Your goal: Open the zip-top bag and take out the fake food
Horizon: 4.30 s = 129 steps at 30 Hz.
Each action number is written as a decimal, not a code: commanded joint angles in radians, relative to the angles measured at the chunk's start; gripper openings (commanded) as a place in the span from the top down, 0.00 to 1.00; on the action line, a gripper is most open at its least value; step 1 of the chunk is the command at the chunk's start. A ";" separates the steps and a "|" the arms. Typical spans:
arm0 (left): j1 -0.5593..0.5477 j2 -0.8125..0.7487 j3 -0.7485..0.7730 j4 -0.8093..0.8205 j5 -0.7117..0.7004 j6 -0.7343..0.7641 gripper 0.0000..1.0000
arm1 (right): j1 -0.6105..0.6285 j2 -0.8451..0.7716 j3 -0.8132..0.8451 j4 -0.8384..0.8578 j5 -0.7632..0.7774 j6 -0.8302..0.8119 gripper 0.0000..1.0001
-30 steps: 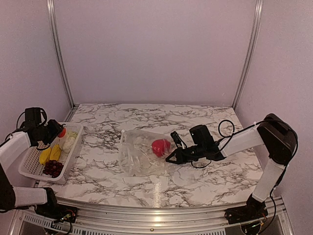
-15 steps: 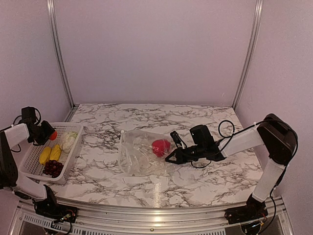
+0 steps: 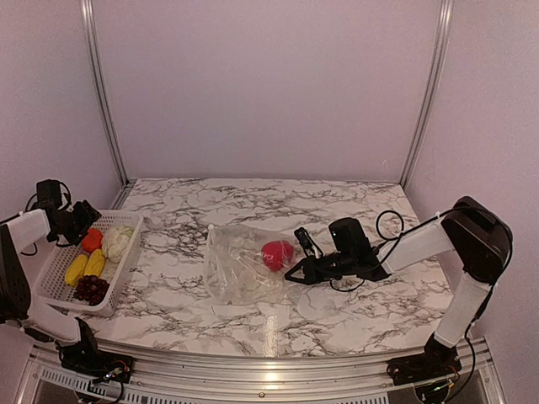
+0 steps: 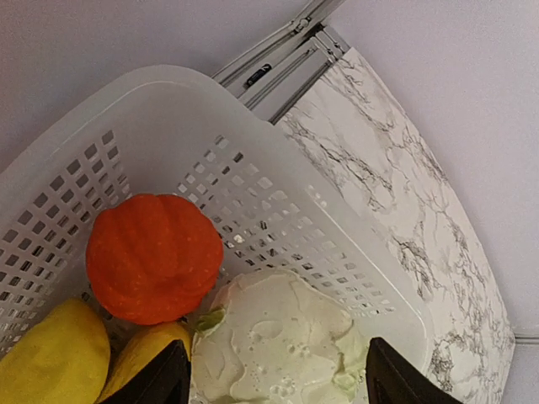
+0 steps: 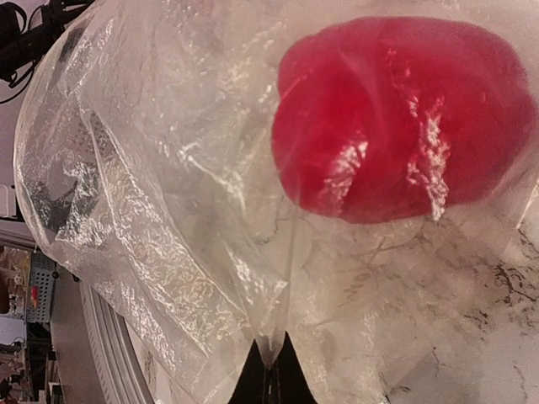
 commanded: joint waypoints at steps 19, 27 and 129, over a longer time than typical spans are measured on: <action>-0.615 -0.217 -0.310 0.328 0.326 -0.080 0.59 | 0.111 -0.006 0.024 0.048 -0.010 0.083 0.65; -0.780 -0.038 -0.250 0.392 0.255 -0.091 0.65 | 0.012 -0.090 0.045 -0.101 0.038 0.016 0.46; -1.207 0.592 0.266 0.246 0.015 0.068 0.44 | 0.031 0.196 0.250 -0.093 0.021 -0.043 1.00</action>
